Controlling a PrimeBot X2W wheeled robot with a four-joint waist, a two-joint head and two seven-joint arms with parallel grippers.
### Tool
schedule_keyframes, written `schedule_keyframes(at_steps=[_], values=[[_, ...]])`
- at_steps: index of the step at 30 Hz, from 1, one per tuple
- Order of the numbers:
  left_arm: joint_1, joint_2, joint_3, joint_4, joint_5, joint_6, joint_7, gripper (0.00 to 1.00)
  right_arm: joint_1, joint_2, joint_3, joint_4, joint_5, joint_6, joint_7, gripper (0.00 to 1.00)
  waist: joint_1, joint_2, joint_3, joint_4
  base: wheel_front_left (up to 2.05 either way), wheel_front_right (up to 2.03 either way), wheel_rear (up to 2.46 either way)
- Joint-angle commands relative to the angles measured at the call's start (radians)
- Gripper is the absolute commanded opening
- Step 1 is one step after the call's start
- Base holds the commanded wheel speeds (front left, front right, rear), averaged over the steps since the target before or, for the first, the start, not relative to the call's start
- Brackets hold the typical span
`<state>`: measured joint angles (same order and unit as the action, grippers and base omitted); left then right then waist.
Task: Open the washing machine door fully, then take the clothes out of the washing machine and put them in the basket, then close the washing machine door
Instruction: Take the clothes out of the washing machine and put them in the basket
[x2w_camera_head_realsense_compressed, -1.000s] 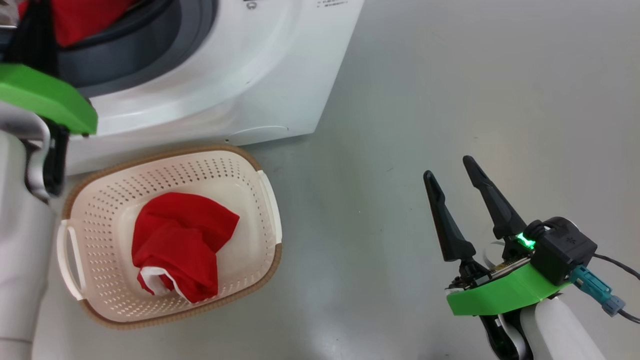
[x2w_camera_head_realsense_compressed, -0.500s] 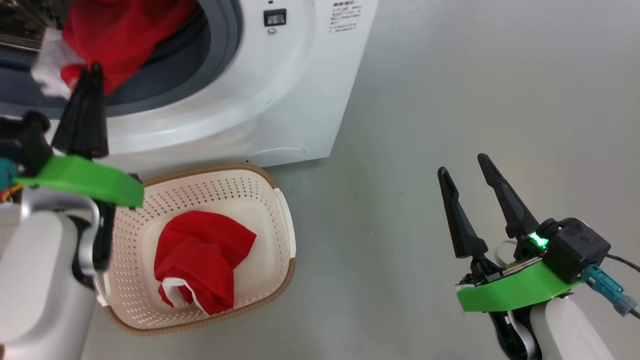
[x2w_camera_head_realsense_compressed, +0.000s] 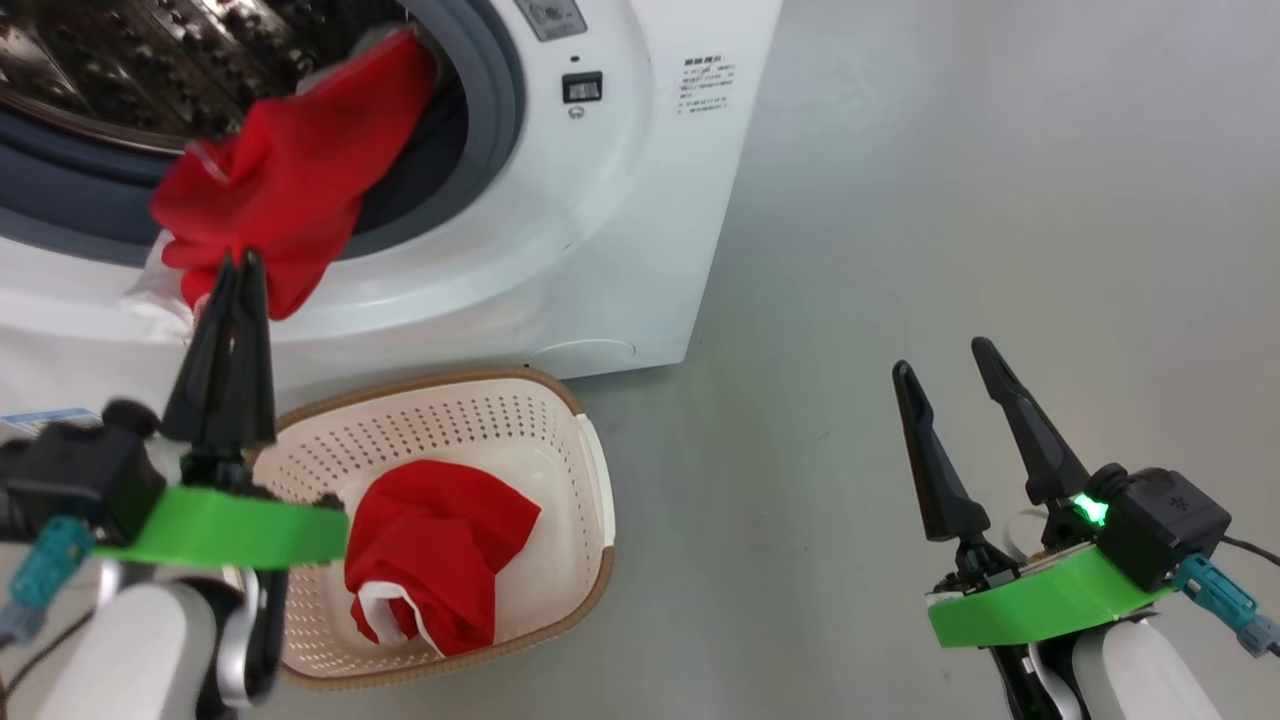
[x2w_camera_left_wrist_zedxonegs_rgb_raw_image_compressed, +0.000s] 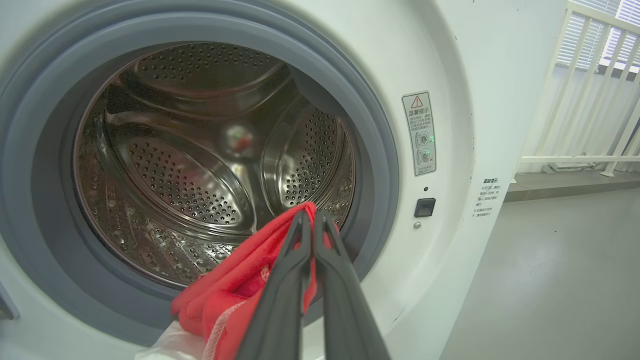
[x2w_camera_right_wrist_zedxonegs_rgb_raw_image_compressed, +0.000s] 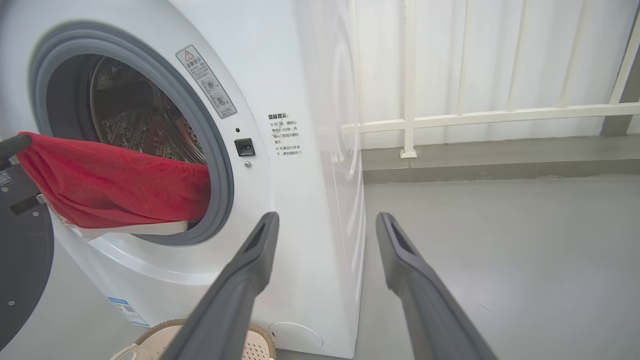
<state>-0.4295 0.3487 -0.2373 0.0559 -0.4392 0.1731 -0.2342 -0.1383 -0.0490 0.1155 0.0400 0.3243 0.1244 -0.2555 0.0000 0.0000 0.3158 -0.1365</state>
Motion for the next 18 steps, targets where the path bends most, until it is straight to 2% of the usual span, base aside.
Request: schedule_keyframes(at_steps=[1, 18], values=[[0.017, 0.026, 0.034, -0.044, 0.015, 0.013, -0.013, 0.00, 0.015, -0.001, 0.021, -0.027, 0.001, 0.006, -0.006, 1.00, 0.0000, 0.0000, -0.017, 0.007, 0.00, 0.00, 0.00], [0.207, 0.006, 0.018, -0.268, 0.056, 0.085, -0.018, 0.00, 0.049, -0.001, -0.009, -0.043, -0.008, 0.006, -0.006, 1.00, 0.0000, 0.0000, -0.072, 0.035, 0.00, 0.00, 0.00]])
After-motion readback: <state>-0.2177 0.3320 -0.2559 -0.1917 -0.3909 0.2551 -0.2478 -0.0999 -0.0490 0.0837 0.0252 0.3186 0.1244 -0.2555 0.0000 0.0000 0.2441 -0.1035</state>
